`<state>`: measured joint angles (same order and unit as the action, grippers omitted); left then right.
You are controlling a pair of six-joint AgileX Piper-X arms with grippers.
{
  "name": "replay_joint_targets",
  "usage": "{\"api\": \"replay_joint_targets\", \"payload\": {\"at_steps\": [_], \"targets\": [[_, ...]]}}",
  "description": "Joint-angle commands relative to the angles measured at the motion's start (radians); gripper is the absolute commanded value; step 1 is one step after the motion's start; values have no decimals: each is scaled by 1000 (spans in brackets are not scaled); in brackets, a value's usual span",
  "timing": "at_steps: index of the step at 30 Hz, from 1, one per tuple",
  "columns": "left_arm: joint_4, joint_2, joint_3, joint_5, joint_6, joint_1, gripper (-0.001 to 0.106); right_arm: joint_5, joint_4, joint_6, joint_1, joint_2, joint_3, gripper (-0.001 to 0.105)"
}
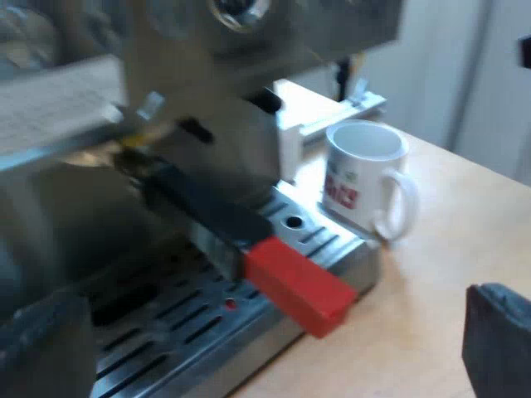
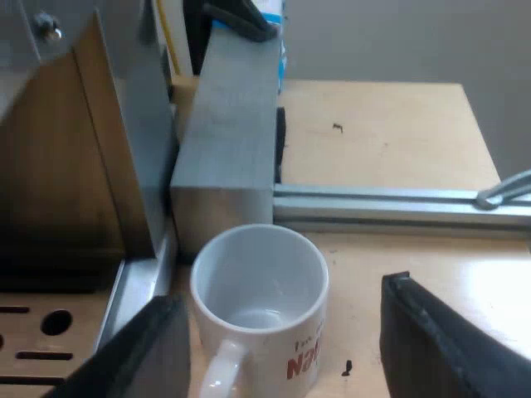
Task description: Remove mug from coffee machine
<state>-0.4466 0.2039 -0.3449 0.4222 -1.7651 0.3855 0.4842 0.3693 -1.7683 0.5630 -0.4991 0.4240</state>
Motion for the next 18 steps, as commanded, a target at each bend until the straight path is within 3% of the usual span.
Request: {"api": "replay_joint_targets", "payload": {"at_steps": [1, 7, 9, 16, 17, 18], "targets": [[-91, 1, -77, -82, -5, 3, 90, -12, 95, 0, 0, 10, 76, 53], [-155, -1, -154, -139, -5, 3, 90, -66, 218, 23, 0, 10, 210, 53], [-203, 19, -202, -209, -5, 3, 90, -68, 218, 23, 0, 10, 242, 53], [-237, 133, -297, -270, -7, -10, 90, -78, 216, 31, -2, 7, 277, 53], [-238, 155, -313, -269, -7, -21, 90, -87, 216, 52, -1, 4, 277, 53], [-238, 183, -334, -269, -7, -40, 90, -122, 216, 116, -1, -15, 277, 53]]}}
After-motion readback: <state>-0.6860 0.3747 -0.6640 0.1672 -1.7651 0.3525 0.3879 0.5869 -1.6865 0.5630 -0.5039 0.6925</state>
